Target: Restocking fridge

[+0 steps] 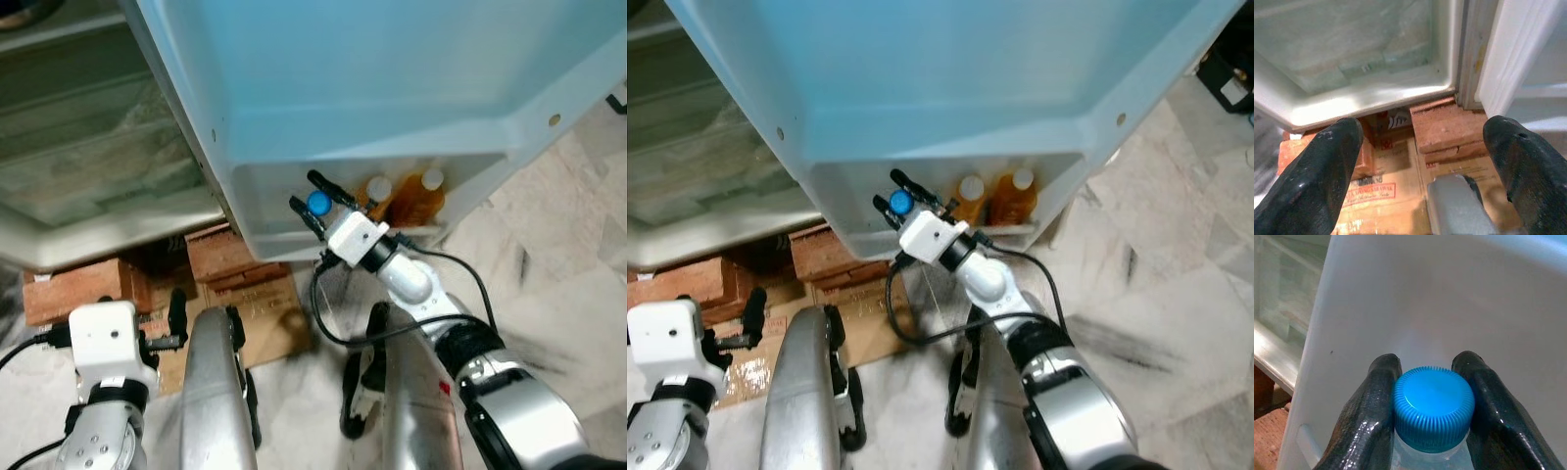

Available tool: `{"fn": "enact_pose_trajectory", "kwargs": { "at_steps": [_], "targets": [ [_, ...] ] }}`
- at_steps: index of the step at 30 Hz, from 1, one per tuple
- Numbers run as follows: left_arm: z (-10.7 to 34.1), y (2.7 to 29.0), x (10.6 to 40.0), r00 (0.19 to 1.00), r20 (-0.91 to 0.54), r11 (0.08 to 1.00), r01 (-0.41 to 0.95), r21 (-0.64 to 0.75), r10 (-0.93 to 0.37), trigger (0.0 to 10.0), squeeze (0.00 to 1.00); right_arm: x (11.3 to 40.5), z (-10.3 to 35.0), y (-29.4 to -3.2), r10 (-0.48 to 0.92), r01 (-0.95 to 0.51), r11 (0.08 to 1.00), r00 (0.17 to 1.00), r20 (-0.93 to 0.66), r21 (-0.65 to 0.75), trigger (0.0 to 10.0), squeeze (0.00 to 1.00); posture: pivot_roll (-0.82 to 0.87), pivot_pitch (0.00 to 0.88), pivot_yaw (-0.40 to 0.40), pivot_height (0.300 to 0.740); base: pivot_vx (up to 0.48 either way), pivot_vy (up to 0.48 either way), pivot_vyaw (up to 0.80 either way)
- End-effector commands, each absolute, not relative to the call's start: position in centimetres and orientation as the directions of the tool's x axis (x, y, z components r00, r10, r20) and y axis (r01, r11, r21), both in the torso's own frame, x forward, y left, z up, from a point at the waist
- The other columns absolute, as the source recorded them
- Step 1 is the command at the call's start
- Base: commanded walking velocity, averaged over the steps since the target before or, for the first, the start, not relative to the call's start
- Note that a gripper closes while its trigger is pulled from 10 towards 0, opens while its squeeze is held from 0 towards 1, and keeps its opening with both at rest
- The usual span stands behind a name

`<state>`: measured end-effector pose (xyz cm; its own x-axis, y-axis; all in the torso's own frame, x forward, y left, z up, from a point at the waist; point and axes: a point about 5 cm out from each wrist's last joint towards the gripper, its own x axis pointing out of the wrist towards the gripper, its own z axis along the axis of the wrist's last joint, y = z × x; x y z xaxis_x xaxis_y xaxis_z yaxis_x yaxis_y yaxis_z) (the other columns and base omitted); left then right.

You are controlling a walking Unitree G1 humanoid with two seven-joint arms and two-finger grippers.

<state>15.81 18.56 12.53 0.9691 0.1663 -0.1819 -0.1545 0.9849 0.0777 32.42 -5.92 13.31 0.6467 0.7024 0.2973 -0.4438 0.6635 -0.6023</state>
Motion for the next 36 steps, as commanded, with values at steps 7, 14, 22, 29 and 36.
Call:
{"fn": "enact_pose_trajectory", "kwargs": {
  "at_steps": [7,14,22,29,36],
  "targets": [
    [12.9,18.7,15.4,0.964,-0.201,0.983,-0.160,0.089,0.175,10.0,0.00,32.7,11.4,-4.5,0.648,-0.483,0.711,0.732,0.210,-0.511,10.0,0.00,0.27,0.434,-0.001,0.561,0.000,0.000,0.00],
    [12.8,18.3,15.8,0.964,-0.206,0.984,-0.155,0.086,0.170,10.0,0.00,33.5,9.9,-5.6,0.565,-0.459,0.739,0.821,0.083,-0.492,10.0,0.00,0.26,0.435,-0.006,0.561,0.000,0.000,0.00],
    [12.4,18.5,16.3,0.958,-0.221,0.982,-0.167,0.083,0.182,10.0,0.00,34.9,9.1,-8.2,0.420,-0.363,0.750,0.907,-0.025,-0.553,10.0,0.00,0.25,0.412,-0.015,0.561,0.000,0.000,0.00],
    [12.1,18.4,17.2,0.958,-0.222,0.983,-0.165,0.081,0.179,10.0,0.00,35.9,10.0,-9.3,0.365,-0.331,0.809,0.931,-0.028,-0.486,10.0,1.00,0.24,0.374,-0.020,0.561,0.000,0.000,0.00],
    [11.5,18.7,18.5,0.954,-0.240,0.982,-0.160,0.104,0.181,10.0,0.00,36.2,11.0,-9.7,0.370,-0.317,0.817,0.929,0.016,-0.482,10.0,1.00,0.23,0.314,-0.012,0.561,0.000,0.000,0.00]
  ]
}}
